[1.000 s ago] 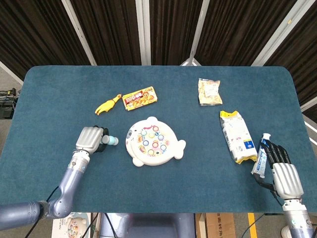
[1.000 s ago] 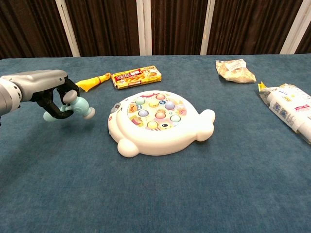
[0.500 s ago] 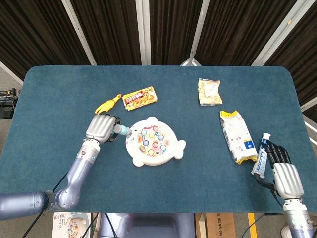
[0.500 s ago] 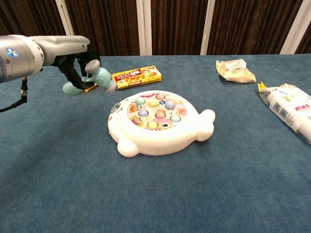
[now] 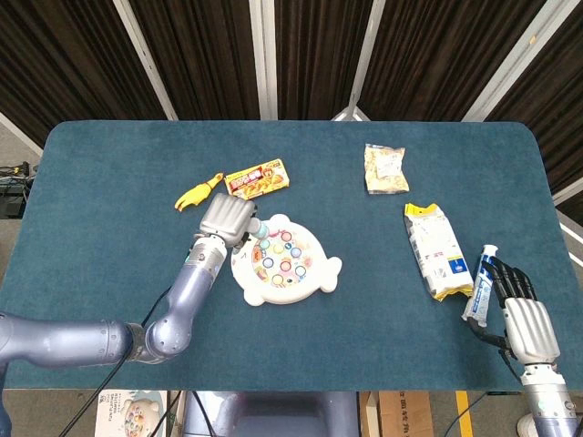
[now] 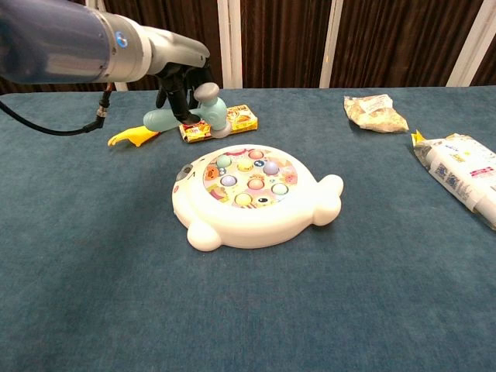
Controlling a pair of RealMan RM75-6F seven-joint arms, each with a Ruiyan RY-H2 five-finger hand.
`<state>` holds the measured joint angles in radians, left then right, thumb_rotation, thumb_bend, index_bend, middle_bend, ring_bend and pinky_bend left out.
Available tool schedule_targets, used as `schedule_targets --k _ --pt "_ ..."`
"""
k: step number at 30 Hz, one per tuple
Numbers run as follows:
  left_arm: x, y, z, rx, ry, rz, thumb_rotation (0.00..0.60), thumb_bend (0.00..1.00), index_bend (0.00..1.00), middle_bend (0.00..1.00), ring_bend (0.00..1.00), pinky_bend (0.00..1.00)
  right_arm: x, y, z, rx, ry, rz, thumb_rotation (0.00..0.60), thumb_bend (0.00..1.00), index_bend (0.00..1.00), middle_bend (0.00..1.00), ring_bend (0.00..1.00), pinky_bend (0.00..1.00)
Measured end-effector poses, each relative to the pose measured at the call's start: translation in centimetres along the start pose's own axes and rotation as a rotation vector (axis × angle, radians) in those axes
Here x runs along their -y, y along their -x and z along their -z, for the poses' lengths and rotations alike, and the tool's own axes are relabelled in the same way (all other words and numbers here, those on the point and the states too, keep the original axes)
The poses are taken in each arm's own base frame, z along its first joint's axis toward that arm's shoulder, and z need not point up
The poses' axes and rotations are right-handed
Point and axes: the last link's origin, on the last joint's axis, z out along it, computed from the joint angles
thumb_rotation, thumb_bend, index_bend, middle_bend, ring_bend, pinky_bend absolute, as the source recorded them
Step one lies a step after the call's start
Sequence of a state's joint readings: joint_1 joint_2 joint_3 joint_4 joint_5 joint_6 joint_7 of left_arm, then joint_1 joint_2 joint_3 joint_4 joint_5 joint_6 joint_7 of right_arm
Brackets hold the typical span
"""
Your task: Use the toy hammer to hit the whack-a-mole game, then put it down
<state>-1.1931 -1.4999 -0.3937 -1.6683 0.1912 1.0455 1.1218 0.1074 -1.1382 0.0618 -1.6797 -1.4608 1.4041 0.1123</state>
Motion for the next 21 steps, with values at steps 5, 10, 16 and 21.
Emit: schedule_targets --k 5,10,16,21 --pt "-1.5 0.1 -0.7 0.055 0.004 -0.033 0.6 0.8 0.63 0.5 0.37 0.52 0.0 -0.1 0.0 -0.001 0.001 -0.005 0.6 0.29 0.0 0.0 0.0 0.0" --pt "-1.8 0.5 -1.0 0.087 -0.001 -0.047 0.6 0.81 0.63 0.5 0.37 0.52 0.0 -0.1 0.1 -0.001 -0.002 -0.007 0.6 0.29 0.0 0.0 0.0 0.0" --pt "-1.3 0.7 -1.2 0.104 -0.013 -0.049 0.6 0.81 0.63 0.5 0.37 0.52 0.0 -0.1 0.1 -0.002 -0.001 -0.006 0.6 0.29 0.0 0.0 0.0 0.0" --pt "-1.0 0.9 -1.3 0.11 -0.018 -0.055 0.6 0.81 0.63 0.5 0.37 0.52 -0.1 -0.1 0.0 0.0 0.0 -0.006 0.6 0.29 0.0 0.0 0.0 0.0"
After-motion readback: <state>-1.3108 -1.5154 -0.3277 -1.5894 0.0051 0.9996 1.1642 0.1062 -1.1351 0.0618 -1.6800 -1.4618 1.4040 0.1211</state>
